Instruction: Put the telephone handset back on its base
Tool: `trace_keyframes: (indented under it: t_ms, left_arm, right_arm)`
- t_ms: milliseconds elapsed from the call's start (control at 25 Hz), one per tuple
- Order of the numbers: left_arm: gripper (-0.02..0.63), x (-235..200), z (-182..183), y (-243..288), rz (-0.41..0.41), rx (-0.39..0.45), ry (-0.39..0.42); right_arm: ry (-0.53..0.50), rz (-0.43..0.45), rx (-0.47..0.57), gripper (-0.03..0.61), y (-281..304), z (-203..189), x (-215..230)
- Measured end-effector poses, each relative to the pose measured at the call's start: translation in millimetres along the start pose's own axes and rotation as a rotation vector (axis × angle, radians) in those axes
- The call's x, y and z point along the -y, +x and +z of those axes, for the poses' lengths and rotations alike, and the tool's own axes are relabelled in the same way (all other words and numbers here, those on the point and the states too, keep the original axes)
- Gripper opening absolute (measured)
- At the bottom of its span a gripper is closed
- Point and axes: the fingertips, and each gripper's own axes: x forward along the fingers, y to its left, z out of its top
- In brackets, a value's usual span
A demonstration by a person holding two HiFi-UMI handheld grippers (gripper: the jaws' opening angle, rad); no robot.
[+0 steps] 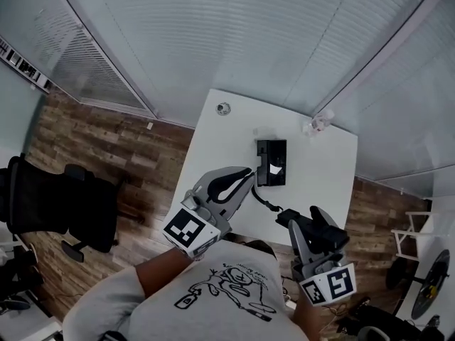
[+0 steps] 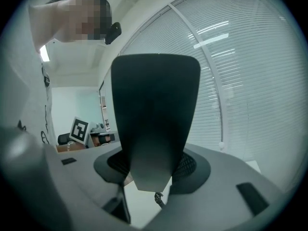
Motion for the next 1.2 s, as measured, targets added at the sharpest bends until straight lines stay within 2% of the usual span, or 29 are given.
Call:
trace_keyframes:
  t_ms: [280, 560, 640, 720, 800, 880, 1040, 1200]
  left_arm:
    - [0.025, -15.4, -3.2, 6.2, -0.036, -0.005, -0.004]
    - [0.028, -18.8, -43.3, 15.0, -0.107, -0.074, 0.006]
    - [0.046, -12.9, -64.9, 17.9, -0.155, -0.117, -0.007]
    - [0.150, -4.3, -90.0, 19.1, -0.206, -0.174, -0.009]
    - [0.194, 5.2, -116.6, 18.0, -0.258, -0.232, 0.007]
    - [0.216, 14.6, -145.3, 18.7, -0.323, -0.290, 0.035]
    - [0.221, 37.2, -214.5, 24.6, -0.477, -0.423, 0.157]
    - [0.220, 56.4, -259.7, 37.3, -0.574, -0.485, 0.167]
  right_arm:
    - [0.018, -0.040, -0.026, 0.196, 14.7, -9.2, 6.7]
    - [0.022, -0.047, -0.059, 0.196, 28.0, -18.3, 13.2]
    - [0.031, -0.046, -0.075, 0.196, 30.7, -23.7, 15.0]
    - [0.040, -0.048, -0.089, 0.196, 32.3, -28.4, 17.9]
    - [0.051, -0.047, -0.103, 0.196, 34.5, -34.0, 21.0]
    - [0.067, -0.042, -0.121, 0.196, 38.6, -41.2, 24.3]
    - [0.101, -0.028, -0.157, 0.196, 47.5, -57.4, 29.8]
    - [0.135, -0.011, -0.199, 0.196, 58.9, -74.2, 35.8]
